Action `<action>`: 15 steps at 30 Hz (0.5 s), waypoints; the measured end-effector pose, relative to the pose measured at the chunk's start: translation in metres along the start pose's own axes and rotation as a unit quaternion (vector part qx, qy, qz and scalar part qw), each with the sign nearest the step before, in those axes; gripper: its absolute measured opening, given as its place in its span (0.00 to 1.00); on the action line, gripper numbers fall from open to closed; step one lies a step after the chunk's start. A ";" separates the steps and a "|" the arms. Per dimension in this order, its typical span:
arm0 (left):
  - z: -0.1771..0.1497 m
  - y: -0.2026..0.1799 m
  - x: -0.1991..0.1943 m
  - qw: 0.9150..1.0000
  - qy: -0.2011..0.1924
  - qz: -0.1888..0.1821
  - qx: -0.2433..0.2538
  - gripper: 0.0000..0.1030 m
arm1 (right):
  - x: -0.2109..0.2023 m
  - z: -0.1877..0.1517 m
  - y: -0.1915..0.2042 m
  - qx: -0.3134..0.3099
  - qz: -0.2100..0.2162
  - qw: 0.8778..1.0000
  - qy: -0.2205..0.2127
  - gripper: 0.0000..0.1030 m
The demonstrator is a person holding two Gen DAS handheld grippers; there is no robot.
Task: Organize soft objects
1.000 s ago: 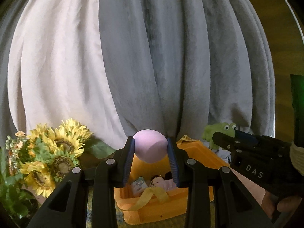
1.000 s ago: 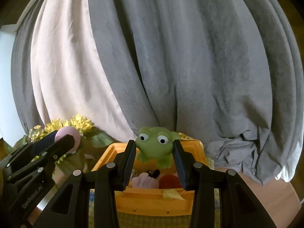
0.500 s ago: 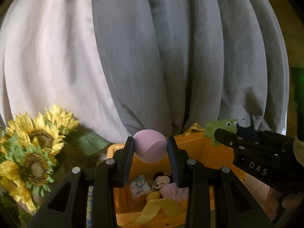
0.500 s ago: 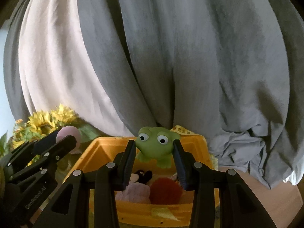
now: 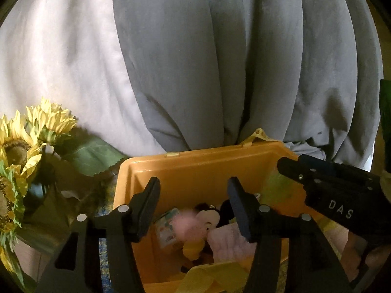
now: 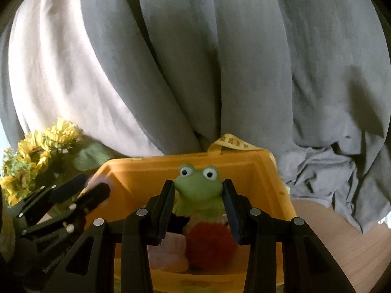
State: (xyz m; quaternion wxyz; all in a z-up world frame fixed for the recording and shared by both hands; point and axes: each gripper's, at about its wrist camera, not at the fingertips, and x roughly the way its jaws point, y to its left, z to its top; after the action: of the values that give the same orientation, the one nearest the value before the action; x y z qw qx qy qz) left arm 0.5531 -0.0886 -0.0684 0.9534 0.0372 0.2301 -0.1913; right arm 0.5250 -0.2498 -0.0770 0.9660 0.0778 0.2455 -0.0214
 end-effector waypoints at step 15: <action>0.005 -0.002 -0.064 0.998 -0.024 0.050 -0.010 0.77 | -0.044 -0.001 0.000 -0.013 -0.037 0.999 -0.019 0.72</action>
State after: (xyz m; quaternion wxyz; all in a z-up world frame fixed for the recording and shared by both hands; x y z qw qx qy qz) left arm 0.5016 -0.0688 -0.0351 0.9674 0.0347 0.2071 -0.1418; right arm 0.4855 -0.2499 -0.0567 0.9700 0.0557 0.2301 -0.0550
